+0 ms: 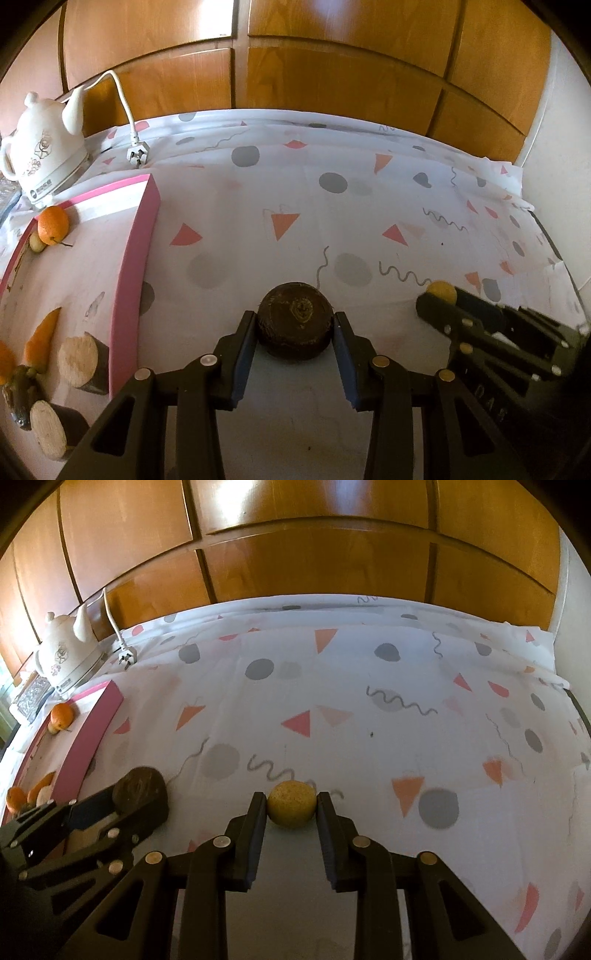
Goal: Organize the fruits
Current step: 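Lift the dark root and yellow fruit off the cloth with both grippers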
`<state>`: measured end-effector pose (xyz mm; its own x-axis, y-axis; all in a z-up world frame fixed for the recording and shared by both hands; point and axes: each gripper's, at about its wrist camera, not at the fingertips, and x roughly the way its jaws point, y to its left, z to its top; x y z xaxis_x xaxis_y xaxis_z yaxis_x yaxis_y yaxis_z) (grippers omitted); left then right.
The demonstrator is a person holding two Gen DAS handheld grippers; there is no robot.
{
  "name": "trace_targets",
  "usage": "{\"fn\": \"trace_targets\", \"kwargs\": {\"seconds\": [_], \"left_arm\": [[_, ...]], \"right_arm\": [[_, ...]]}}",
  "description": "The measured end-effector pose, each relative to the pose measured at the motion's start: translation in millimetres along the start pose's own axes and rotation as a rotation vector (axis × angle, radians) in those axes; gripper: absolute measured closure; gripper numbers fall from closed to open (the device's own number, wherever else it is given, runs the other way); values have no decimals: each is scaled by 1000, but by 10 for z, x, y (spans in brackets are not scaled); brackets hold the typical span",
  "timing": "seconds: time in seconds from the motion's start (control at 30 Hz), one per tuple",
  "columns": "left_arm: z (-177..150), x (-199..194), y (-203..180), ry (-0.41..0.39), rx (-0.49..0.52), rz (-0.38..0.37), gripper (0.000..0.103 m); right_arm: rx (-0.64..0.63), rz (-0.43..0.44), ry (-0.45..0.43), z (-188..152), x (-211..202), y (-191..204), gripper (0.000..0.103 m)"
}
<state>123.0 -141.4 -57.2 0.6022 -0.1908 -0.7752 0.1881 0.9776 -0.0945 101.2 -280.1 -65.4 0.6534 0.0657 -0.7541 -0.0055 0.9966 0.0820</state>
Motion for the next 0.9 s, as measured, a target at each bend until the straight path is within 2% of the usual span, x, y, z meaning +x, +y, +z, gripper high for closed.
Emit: {"fn": "trace_targets", "kwargs": {"seconds": [0.37, 0.9], "left_arm": [[-39, -102, 34, 8, -14, -14, 62], [-99, -605, 157, -68, -24, -24, 62]], "right_arm": [[-2, -16, -7, -64, 19, 21, 75], [-49, -63, -10, -111, -30, 126, 76]]}}
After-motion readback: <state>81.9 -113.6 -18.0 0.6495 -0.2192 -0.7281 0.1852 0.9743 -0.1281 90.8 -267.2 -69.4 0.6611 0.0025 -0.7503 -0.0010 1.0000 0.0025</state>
